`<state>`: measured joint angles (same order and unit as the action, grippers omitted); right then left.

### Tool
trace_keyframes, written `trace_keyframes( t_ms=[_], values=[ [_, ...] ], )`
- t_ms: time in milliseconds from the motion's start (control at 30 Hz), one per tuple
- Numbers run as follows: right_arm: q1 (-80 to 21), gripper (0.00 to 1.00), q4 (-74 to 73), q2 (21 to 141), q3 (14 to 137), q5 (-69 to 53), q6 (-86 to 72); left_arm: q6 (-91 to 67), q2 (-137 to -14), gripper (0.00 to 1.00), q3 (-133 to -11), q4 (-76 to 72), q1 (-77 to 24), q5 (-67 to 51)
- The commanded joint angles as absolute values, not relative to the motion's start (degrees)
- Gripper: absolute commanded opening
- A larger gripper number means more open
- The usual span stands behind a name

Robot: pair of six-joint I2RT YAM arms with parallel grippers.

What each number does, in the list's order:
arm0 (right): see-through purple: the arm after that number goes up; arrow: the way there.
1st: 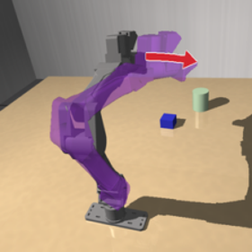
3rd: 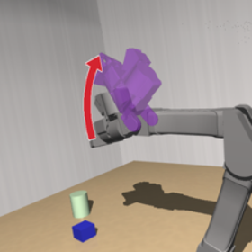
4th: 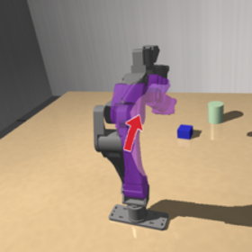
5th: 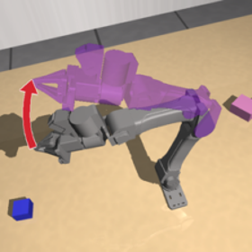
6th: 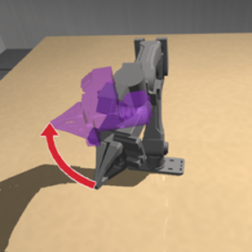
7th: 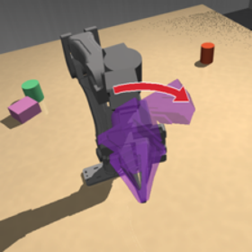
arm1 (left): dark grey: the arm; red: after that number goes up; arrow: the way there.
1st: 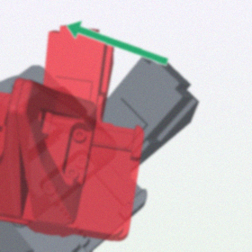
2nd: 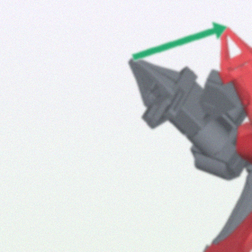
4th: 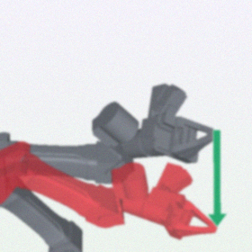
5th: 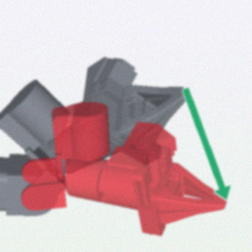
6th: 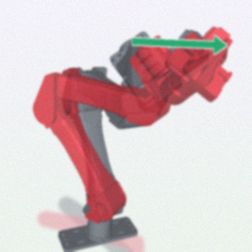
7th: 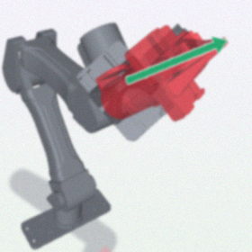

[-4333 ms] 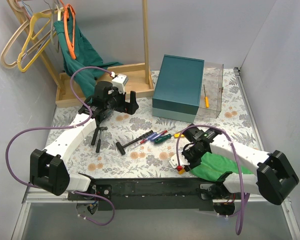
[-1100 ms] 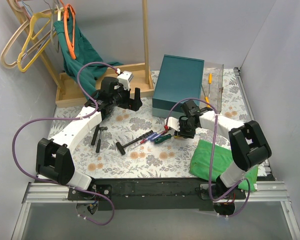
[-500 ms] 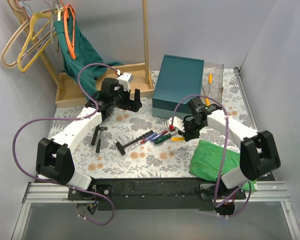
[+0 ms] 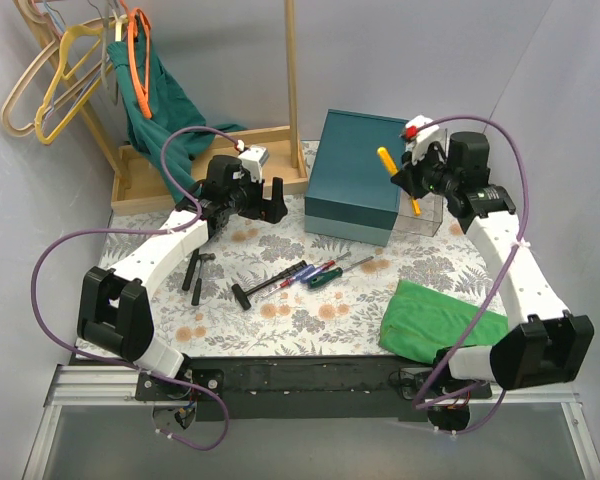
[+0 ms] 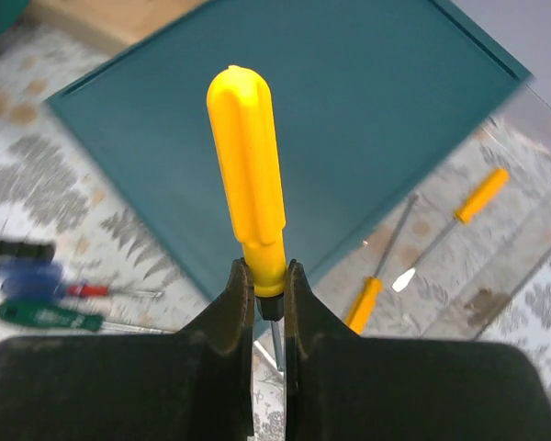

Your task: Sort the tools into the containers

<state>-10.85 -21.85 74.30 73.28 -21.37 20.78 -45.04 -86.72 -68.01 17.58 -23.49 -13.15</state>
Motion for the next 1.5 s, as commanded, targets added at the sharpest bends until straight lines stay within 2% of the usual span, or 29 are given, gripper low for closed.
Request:
trace_keyframes(
  t_ms=[0,167,200,267,333,467,533,700,767,967,1467],
  values=[
    [-4.6,0.01,-11.7,79.8,76.3,-13.1,0.5,-44.9,-85.2,0.98,-70.7,17.8,-23.7,-13.7],
    [-1.3,0.01,-11.7,86.8,81.5,-10.5,-4.2,-44.4,-83.6,0.98,-69.5,18.2,-23.7,-12.8],
    [-1.1,0.09,-12.3,88.0,82.2,-11.1,-3.9,-44.3,-83.4,0.98,-69.3,18.2,-23.7,-12.8],
    [-0.9,0.49,-16.2,92.5,87.8,-12.1,-3.0,-44.0,-83.3,0.98,-69.4,18.2,-23.6,-12.7],
    [-1.0,0.53,-21.7,94.7,91.7,-15.2,-2.5,-43.9,-83.2,0.98,-69.6,18.5,-23.7,-12.6],
    [-4.3,0.56,-14.0,87.4,86.2,-20.9,3.9,-43.5,-83.2,0.98,-69.6,18.5,-23.7,-12.0],
    [-6.5,0.56,-12.3,84.0,80.6,-27.6,12.9,-43.4,-83.4,0.98,-69.6,18.4,-23.6,-12.0],
    [-19.1,0.54,-23.7,76.0,71.6,-36.9,37.3,-43.9,-83.7,0.98,-69.6,17.8,-23.6,-14.0],
    [-25.0,0.54,-31.0,75.4,68.5,-36.9,46.1,-44.3,-83.8,0.98,-69.7,17.7,-23.6,-15.0],
    [-34.4,0.53,-35.4,78.5,60.2,-30.4,58.5,-44.3,-83.4,0.98,-69.6,17.2,-23.6,-13.6],
    [-38.1,0.47,-30.7,95.9,62.1,-25.3,67.2,-42.3,-80.4,0.98,-67.1,17.7,-23.6,-11.4]
  ],
)
